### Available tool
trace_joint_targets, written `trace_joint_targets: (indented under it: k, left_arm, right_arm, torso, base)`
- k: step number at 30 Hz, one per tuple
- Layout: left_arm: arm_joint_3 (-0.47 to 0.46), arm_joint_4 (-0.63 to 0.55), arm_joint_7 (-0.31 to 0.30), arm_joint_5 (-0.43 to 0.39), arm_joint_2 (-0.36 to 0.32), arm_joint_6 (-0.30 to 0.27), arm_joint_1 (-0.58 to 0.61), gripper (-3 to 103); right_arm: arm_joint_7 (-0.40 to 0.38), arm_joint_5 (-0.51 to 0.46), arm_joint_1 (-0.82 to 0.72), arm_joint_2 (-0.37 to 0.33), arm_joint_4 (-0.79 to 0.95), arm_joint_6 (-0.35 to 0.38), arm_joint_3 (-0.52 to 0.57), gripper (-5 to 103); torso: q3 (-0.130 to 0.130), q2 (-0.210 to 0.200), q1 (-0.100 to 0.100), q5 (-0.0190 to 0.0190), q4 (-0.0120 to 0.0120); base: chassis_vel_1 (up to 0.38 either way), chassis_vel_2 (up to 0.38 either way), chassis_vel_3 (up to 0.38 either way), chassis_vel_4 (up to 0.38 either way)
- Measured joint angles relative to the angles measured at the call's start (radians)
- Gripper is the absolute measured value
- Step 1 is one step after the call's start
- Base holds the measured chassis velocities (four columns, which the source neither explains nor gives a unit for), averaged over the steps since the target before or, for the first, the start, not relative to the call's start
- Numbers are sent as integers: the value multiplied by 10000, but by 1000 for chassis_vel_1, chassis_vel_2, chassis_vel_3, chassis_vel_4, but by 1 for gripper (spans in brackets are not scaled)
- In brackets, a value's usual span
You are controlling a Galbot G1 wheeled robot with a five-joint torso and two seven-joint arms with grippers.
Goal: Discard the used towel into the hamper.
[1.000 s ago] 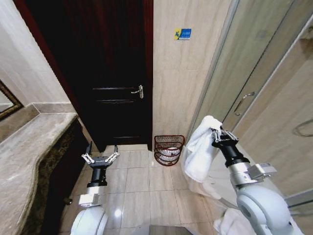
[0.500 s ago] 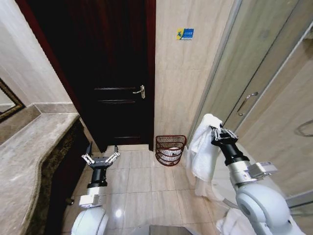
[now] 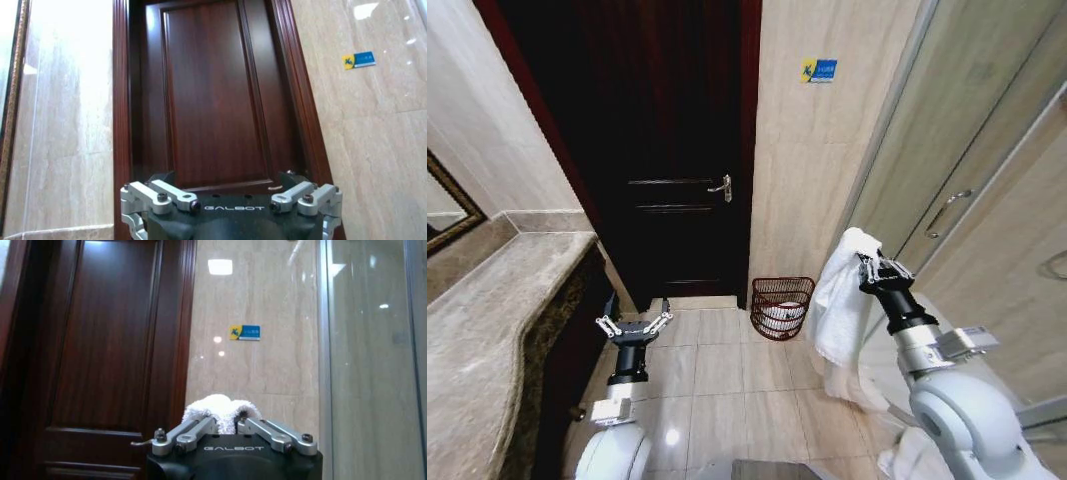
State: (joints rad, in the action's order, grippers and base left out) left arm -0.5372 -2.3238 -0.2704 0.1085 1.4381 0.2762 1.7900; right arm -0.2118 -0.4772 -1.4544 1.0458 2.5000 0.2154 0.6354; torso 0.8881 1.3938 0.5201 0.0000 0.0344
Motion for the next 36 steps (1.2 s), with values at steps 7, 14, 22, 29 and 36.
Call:
trace_joint_targets:
  k: [7,14,22,29,36]
  left_arm:
    - [4,32,-13,93,17,107,52,100]
    - [24,31,-19,125,42,132,73,100]
    - [31,-17,-24,140,38,134,128,100]
    - [76,-37,-21,152,22,130,186,100]
    - [43,68,85,-303,-92,134,398,100]
  right_arm:
    - [-62,-4,-2,32,0,-1,-2,8]
    - [-105,11,-69,50,0,-2,-2,8]
    - [-204,129,-302,104,0,29,-52,8]
    - [-505,-226,-186,35,0,70,40,8]
    - [-935,-1206,602,-361,0,188,205,8]
  torso:
    - [2,-1,4,1,0]
    - [2,-1,4,-2,0]
    - [3,-2,8,0,1]
    - [0,-1,-1,1,0]
    - [1,-1,0,0,-1]
  base:
    - [-121,94,114,-101]
    - [-110,123,116,-115]
    - [-59,74,58,-63]
    - [0,0,0,0]
    - [0,0,0,0]
